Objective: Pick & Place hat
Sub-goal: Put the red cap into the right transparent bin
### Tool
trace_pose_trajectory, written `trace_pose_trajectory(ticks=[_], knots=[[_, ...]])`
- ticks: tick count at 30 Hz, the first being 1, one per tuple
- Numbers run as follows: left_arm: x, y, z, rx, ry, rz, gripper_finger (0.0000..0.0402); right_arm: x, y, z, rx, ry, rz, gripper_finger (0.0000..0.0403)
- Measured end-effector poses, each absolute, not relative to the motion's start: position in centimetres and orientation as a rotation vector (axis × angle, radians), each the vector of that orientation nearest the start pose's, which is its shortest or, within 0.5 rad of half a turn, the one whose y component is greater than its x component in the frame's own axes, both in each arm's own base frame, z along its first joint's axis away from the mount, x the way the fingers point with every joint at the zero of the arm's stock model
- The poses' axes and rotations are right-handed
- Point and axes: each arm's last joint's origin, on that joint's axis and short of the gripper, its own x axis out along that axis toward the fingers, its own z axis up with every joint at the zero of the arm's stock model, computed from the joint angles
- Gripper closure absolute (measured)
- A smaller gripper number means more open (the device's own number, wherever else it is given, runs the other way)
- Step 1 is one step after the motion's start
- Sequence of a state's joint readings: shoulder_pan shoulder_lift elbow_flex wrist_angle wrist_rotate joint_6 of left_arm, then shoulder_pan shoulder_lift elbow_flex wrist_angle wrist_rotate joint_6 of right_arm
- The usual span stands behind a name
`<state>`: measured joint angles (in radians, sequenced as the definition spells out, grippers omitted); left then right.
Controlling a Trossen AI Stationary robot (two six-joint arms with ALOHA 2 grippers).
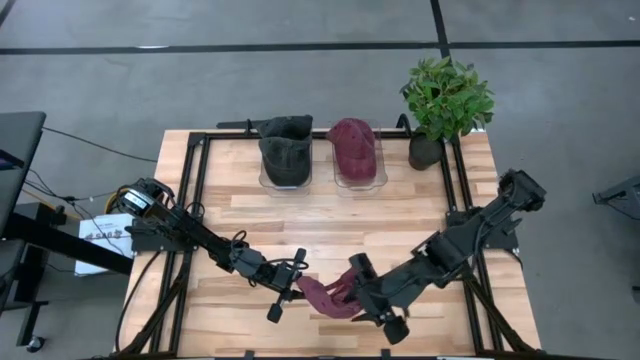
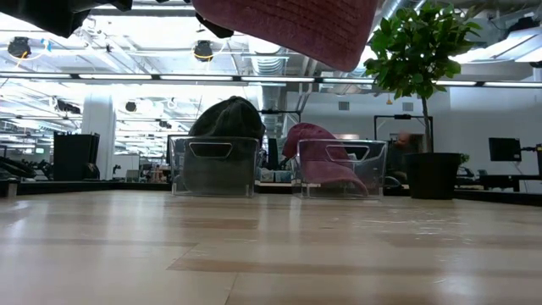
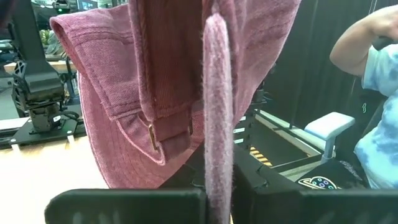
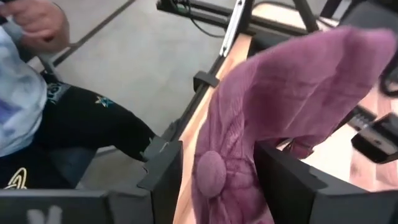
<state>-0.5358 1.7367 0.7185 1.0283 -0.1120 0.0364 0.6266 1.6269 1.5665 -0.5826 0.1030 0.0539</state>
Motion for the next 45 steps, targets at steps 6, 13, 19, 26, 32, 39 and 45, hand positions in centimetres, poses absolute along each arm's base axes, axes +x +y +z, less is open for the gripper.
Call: trace_pose_trajectory(ticks=[6, 13, 19, 26, 32, 39, 45], knots=[[29.4, -17.1, 18.8, 0.017, -0.015, -0.424, 0.0380, 30.0, 21.8, 34.7, -0.148, 0.624, 0.559, 0.0230], [29.4, -17.1, 18.9, 0.012, -0.020, -0.424, 0.0380, 29.8, 21.8, 35.1, -0.148, 0.596, 0.571, 0.0291], [29.4, -17.0, 18.9, 0.010, -0.026, -0.408, 0.0379, 29.9, 21.7, 35.1, -0.217, 0.575, 0.533, 0.0390], [29.4, -16.9, 19.3, -0.004, -0.059, -0.356, 0.0343, 29.9, 21.4, 34.9, -0.257, 0.588, 0.452, 0.0396], [29.4, -16.9, 19.3, -0.024, -0.056, -0.348, 0.0278, 29.7, 20.2, 34.6, -0.319, 0.681, 0.345, 0.0398], [29.5, -16.6, 19.3, -0.051, -0.052, -0.268, 0.0226, 29.6, 17.7, 36.1, -0.392, 0.782, 0.179, 0.0400], [29.6, -16.3, 19.3, -0.067, -0.051, -0.158, 0.0223, 29.6, 14.2, 37.5, -0.451, 0.886, -0.005, 0.0400]])
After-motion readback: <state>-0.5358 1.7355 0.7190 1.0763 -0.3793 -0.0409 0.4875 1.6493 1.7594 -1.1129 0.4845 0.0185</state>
